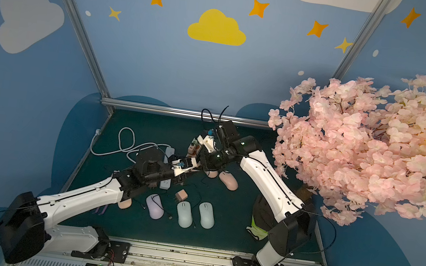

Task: Unplug the wireless mouse
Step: Remove the power cord from the plug.

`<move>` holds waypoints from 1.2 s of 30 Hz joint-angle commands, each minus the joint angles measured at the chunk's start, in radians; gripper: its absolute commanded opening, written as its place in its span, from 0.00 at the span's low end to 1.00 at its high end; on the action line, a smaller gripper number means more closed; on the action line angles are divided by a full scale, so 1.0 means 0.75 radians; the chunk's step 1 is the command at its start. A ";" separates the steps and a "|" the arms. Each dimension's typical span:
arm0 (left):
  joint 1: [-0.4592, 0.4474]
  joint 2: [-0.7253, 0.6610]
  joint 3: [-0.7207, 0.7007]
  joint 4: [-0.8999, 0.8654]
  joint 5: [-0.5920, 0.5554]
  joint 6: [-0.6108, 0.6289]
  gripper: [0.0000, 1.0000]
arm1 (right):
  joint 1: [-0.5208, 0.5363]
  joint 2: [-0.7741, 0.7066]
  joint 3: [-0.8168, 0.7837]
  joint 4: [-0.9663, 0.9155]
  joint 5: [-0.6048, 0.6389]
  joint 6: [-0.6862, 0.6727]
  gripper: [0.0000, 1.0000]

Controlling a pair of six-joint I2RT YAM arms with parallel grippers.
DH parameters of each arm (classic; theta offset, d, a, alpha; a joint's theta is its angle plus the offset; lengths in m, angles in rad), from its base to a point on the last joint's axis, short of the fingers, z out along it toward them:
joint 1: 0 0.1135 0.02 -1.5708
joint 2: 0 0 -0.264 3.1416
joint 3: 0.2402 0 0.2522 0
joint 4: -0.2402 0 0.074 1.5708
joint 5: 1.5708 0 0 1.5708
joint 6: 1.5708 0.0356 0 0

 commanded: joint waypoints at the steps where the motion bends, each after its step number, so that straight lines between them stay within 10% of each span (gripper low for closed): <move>1: 0.003 -0.008 0.002 0.072 -0.024 0.000 0.04 | 0.014 -0.042 0.034 -0.033 0.065 0.015 0.27; 4: 0.003 -0.016 -0.009 0.080 -0.023 -0.005 0.04 | 0.006 -0.088 0.003 0.009 0.113 0.023 0.60; 8: 0.003 -0.024 -0.019 0.078 -0.021 0.001 0.03 | -0.014 -0.177 -0.091 0.096 0.119 -0.001 0.63; 36: 0.002 -0.042 -0.032 0.060 0.026 0.004 0.04 | -0.080 -0.276 -0.252 0.241 0.033 -0.007 0.20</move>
